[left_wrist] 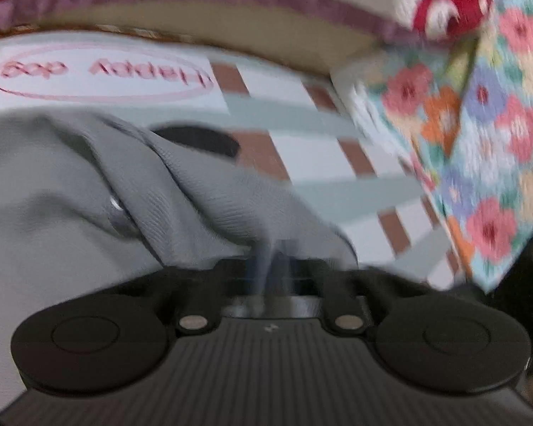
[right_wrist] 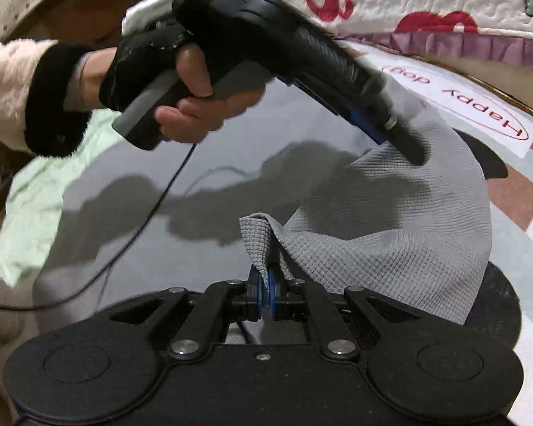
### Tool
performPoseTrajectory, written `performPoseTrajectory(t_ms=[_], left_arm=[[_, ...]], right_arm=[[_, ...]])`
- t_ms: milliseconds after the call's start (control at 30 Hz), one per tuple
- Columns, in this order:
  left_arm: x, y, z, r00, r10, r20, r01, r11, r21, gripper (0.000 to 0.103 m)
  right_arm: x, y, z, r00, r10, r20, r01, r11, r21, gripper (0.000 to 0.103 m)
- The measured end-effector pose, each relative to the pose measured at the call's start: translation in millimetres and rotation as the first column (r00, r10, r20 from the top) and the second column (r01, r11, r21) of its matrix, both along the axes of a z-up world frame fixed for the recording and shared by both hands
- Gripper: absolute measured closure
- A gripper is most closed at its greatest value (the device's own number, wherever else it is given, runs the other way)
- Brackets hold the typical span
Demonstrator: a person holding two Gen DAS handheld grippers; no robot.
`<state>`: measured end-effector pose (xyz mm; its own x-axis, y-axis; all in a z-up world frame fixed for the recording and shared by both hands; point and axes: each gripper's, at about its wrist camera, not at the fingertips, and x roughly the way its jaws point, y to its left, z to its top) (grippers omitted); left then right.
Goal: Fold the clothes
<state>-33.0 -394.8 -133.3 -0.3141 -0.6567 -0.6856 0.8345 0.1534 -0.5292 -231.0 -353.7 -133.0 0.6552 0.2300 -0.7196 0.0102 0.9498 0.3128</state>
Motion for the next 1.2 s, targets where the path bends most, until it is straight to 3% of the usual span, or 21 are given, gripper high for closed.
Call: performPoseTrajectory(t_ms=[133, 267, 433, 533, 600, 633, 700, 800, 867, 933, 1000, 1067, 1100, 1133, 1167, 1200], left_arm=[[1.3, 12.9, 8.8, 0.998, 0.04, -0.048, -0.042, 0.998, -0.044, 0.103], [-2.7, 28.6, 29.9, 0.998, 0.028, -0.055, -0.034, 0.993, -0.11, 0.103], [-34.6, 51.1, 30.9, 0.998, -0.033, -0.051, 0.026, 0.99, -0.136, 0.103], [-65.2, 71.9, 40.9, 0.994, -0.1, -0.037, 0.09, 0.973, -0.211, 0.103], [-82.8, 74.7, 43.9, 0.993, -0.117, -0.013, 0.113, 0.977, -0.178, 0.102], [-84.3, 74.8, 40.0, 0.993, -0.113, -0.021, 0.109, 0.984, -0.142, 0.102], [-76.9, 78.9, 29.9, 0.993, -0.107, -0.058, 0.104, 0.993, -0.059, 0.098], [-57.5, 100.8, 36.6, 0.992, -0.118, 0.05, 0.12, 0.992, -0.038, 0.081], [-28.6, 118.5, 44.0, 0.994, -0.043, 0.096, 0.047, 0.998, -0.039, 0.062], [8.6, 133.6, 45.4, 0.991, 0.079, 0.109, -0.075, 0.997, -0.036, 0.061], [53.5, 149.5, 43.7, 0.963, 0.237, 0.126, -0.234, 0.972, -0.031, 0.061], [95.1, 159.8, 41.2, 0.913, 0.36, 0.194, -0.361, 0.932, -0.033, 0.061], [113.0, 162.0, 39.6, 0.886, 0.399, 0.239, -0.402, 0.915, -0.037, 0.061], [128.2, 162.3, 37.3, 0.86, 0.421, 0.288, -0.428, 0.903, -0.041, 0.061], [140.1, 161.2, 35.9, 0.837, 0.43, 0.34, -0.442, 0.896, -0.044, 0.061], [149.4, 159.1, 35.1, 0.814, 0.427, 0.393, -0.446, 0.894, -0.046, 0.061]], right_arm=[[-19.7, -31.0, 27.5, 0.989, -0.123, 0.078, 0.113, 0.986, 0.124, 0.091], [-40.2, -47.0, 52.7, 0.958, -0.252, 0.138, 0.252, 0.968, 0.02, 0.078], [-53.7, -68.8, 53.0, 0.914, -0.356, 0.195, 0.341, 0.934, 0.109, 0.077], [-50.5, -76.5, 48.5, 0.884, -0.419, 0.208, 0.343, 0.883, 0.32, 0.076], [-45.4, -81.7, 38.7, 0.88, -0.431, 0.199, 0.304, 0.833, 0.463, 0.074], [-41.6, -79.8, 36.9, 0.882, -0.43, 0.196, 0.302, 0.832, 0.465, 0.073], [-35.0, -71.1, 35.7, 0.893, -0.41, 0.183, 0.313, 0.86, 0.403, 0.069], [-27.8, -58.7, 34.4, 0.91, -0.38, 0.164, 0.321, 0.899, 0.299, 0.069], [-23.3, -50.1, 35.5, 0.926, -0.341, 0.163, 0.294, 0.92, 0.259, 0.067], [-16.9, -34.3, 37.7, 0.946, -0.279, 0.165, 0.249, 0.951, 0.185, 0.059], [-8.8, -14.9, 39.8, 0.966, -0.205, 0.159, 0.192, 0.977, 0.093, 0.052], [4.2, 7.9, 37.1, 0.983, -0.14, 0.121, 0.146, 0.988, -0.047, 0.049], [11.1, 15.7, 33.6, 0.988, -0.125, 0.096, 0.137, 0.982, -0.127, 0.052], [18.4, 17.9, 27.9, 0.989, -0.132, 0.069, 0.144, 0.968, -0.207, 0.061], [25.8, 20.0, 22.2, 0.989, -0.141, 0.043, 0.147, 0.947, -0.287, 0.096], [32.3, 14.6, 20.7, 0.985, -0.166, 0.037, 0.169, 0.926, -0.337, 0.098]])
